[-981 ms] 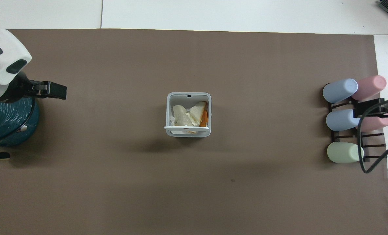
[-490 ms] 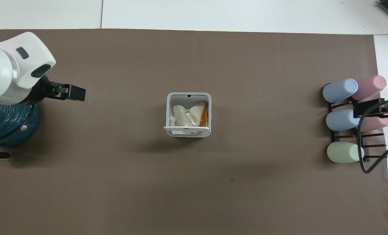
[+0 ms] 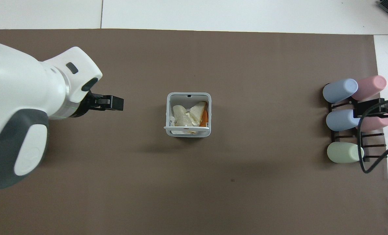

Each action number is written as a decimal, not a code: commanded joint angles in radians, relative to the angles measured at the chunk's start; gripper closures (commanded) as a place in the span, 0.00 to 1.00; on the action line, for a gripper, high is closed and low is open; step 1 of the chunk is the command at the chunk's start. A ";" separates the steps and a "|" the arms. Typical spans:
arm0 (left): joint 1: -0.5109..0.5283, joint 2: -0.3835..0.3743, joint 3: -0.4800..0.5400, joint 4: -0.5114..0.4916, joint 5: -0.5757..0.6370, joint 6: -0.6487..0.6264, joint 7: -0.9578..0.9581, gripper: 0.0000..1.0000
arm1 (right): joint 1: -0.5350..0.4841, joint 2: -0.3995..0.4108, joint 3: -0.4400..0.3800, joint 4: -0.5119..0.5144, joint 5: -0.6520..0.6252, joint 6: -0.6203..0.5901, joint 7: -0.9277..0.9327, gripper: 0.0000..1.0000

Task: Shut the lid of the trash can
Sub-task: 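Reach the left gripper toward the open lid of the white trash can, then push the open lid down over the can with the left gripper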

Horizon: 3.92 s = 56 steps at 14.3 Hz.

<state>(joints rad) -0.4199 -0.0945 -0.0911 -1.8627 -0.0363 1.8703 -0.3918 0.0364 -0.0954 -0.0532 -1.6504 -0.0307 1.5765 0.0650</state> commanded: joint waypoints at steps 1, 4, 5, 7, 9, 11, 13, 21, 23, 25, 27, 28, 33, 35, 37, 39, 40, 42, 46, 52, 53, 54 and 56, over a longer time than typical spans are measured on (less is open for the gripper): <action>-0.063 -0.060 0.017 -0.090 -0.057 0.036 -0.036 0.76 | 0.000 -0.020 0.001 -0.017 -0.009 -0.001 -0.008 0.00; -0.144 -0.060 0.016 -0.139 -0.057 0.097 -0.122 0.92 | 0.000 -0.020 0.001 -0.017 -0.009 -0.001 -0.008 0.00; -0.170 -0.059 0.017 -0.165 -0.057 0.146 -0.146 0.98 | 0.000 -0.020 0.001 -0.019 -0.009 -0.001 -0.008 0.00; -0.195 -0.045 0.017 -0.181 -0.057 0.199 -0.189 1.00 | 0.000 -0.020 0.001 -0.017 -0.009 -0.001 -0.008 0.00; -0.209 -0.009 0.017 -0.181 -0.057 0.262 -0.219 1.00 | 0.000 -0.020 0.001 -0.017 -0.009 -0.001 -0.008 0.00; -0.206 0.034 0.017 -0.181 -0.057 0.370 -0.245 1.00 | 0.000 -0.020 0.001 -0.017 -0.009 -0.001 -0.008 0.00; -0.192 0.061 0.017 -0.176 -0.060 0.458 -0.246 1.00 | 0.000 -0.020 0.001 -0.017 -0.009 -0.001 -0.008 0.00; -0.142 0.162 0.019 -0.139 -0.120 0.656 -0.246 1.00 | 0.000 -0.020 0.001 -0.017 -0.009 -0.001 -0.008 0.00; -0.139 0.177 0.019 -0.136 -0.123 0.696 -0.246 1.00 | 0.000 -0.020 0.001 -0.017 -0.009 -0.001 -0.008 0.00; -0.135 0.182 0.019 -0.127 -0.146 0.716 -0.246 1.00 | 0.000 -0.020 0.001 -0.017 -0.009 -0.001 -0.008 0.00; -0.135 0.205 0.019 -0.116 -0.160 0.737 -0.246 1.00 | 0.000 -0.020 0.001 -0.017 -0.009 -0.001 -0.008 0.00; -0.137 0.212 0.019 -0.115 -0.160 0.745 -0.248 1.00 | 0.000 -0.020 0.001 -0.017 -0.009 -0.001 -0.008 0.00; -0.135 0.220 0.019 -0.116 -0.160 0.753 -0.246 1.00 | 0.000 -0.020 0.001 -0.017 -0.009 -0.001 -0.008 0.00; -0.135 0.234 0.019 -0.116 -0.160 0.754 -0.246 1.00 | 0.000 -0.020 0.001 -0.017 -0.009 -0.001 -0.008 0.00; -0.135 0.246 0.019 -0.119 -0.160 0.763 -0.245 1.00 | 0.000 -0.020 0.001 -0.017 -0.009 -0.001 -0.008 0.00; -0.135 0.255 0.021 -0.119 -0.160 0.770 -0.245 1.00 | 0.000 -0.020 0.001 -0.019 -0.009 -0.001 -0.008 0.00; -0.135 0.266 0.021 -0.119 -0.160 0.779 -0.245 1.00 | 0.000 -0.020 0.001 -0.017 -0.009 -0.001 -0.008 0.00; -0.135 0.304 0.021 -0.118 -0.160 0.820 -0.245 1.00 | 0.000 -0.020 0.001 -0.019 -0.009 -0.001 -0.008 0.00; -0.135 0.325 0.022 -0.119 -0.160 0.842 -0.243 1.00 | 0.000 -0.020 0.001 -0.017 -0.009 -0.001 -0.008 0.00; -0.134 0.331 0.022 -0.130 -0.160 0.842 -0.237 1.00 | 0.000 -0.020 0.001 -0.017 -0.009 -0.001 -0.008 0.00; -0.134 0.338 0.024 -0.130 -0.160 0.842 -0.239 1.00 | 0.000 -0.020 0.001 -0.017 -0.009 -0.001 -0.008 0.00; -0.134 0.343 0.024 -0.130 -0.160 0.842 -0.237 1.00 | 0.000 -0.020 0.001 -0.017 -0.009 -0.001 -0.008 0.00; -0.134 0.351 0.022 -0.130 -0.160 0.842 -0.237 1.00 | 0.000 -0.020 0.001 -0.017 -0.009 -0.001 -0.008 0.00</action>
<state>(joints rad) -0.5580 0.2259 -0.0694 -1.9918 -0.1820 2.7069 -0.6343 0.0364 -0.0955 -0.0532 -1.6504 -0.0307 1.5765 0.0650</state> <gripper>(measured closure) 0.991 0.000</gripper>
